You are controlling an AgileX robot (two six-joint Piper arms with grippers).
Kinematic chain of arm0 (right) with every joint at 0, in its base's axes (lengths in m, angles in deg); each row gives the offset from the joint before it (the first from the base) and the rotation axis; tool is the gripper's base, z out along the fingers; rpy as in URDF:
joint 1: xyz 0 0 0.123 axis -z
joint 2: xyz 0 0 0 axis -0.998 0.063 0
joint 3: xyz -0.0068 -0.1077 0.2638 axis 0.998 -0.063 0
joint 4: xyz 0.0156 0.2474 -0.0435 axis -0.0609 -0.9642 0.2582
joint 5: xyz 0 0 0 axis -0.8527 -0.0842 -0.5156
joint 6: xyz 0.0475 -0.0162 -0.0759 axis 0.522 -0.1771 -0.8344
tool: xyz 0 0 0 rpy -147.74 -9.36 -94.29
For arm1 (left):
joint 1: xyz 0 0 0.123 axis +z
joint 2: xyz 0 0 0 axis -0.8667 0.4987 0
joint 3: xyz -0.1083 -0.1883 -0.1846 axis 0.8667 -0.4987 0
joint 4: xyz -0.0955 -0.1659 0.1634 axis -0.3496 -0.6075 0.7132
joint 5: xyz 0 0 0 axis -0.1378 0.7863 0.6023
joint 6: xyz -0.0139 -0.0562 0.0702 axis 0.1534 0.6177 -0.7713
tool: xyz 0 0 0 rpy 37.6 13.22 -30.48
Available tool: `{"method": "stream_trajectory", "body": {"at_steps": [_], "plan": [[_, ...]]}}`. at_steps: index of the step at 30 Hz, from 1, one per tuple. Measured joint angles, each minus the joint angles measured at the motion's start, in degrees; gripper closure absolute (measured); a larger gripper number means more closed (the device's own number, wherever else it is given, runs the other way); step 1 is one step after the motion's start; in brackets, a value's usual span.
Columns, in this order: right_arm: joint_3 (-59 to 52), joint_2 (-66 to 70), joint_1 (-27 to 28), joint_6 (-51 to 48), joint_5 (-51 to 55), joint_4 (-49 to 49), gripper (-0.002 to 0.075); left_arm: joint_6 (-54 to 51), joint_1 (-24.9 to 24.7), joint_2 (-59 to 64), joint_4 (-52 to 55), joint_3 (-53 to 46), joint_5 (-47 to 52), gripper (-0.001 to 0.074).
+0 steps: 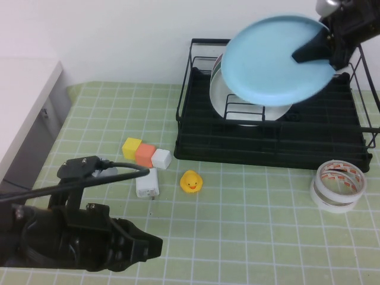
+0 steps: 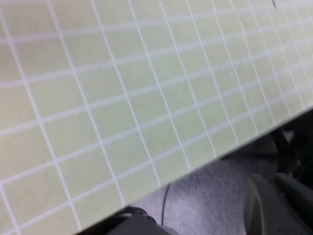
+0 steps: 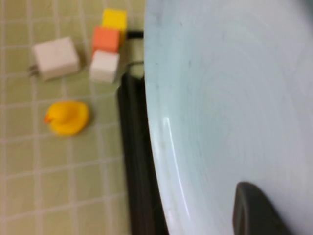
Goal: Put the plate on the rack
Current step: Place the plate on the rack
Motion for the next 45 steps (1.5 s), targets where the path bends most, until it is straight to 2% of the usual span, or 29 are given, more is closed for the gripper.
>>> {"method": "stream_trajectory", "body": {"at_steps": [5, 11, 20, 33, 39, 41, 45], "plan": [[11.5, 9.0, 0.9, -2.0, -1.4, -7.3, 0.0579, 0.0, 0.0, -0.1, 0.2, 0.0, 1.1, 0.0735], [19.4, 17.1, 0.8, -4.9, -4.3, -13.7, 0.0579, 0.0, 0.0, -0.1, 0.8, 0.0, 1.1, 0.0735], [19.8, 23.0, 0.8, -5.6, -5.1, -13.9, 0.0579, 0.0, 0.0, -0.1, 1.6, 0.0, 1.1, 0.0735], [19.9, 24.8, 0.8, -5.7, -5.8, -13.4, 0.058, 0.0, 0.0, -0.1, 2.2, 0.0, 0.0, 0.0735], [19.9, 24.8, 0.8, -1.9, -6.5, -11.9, 0.058, 0.0, 0.0, -0.1, 2.3, 0.0, 0.1, 0.0735], [19.9, 24.8, 0.8, 0.1, -7.1, -11.7, 0.0562, 0.0, 0.0, -0.1, 2.3, 0.0, 0.7, 0.0735], [19.9, 24.8, 0.8, 2.7, -8.8, -11.7, 0.0422, 0.0, 0.0, -0.1, 2.4, 0.0, 2.0, 0.0735]]}}
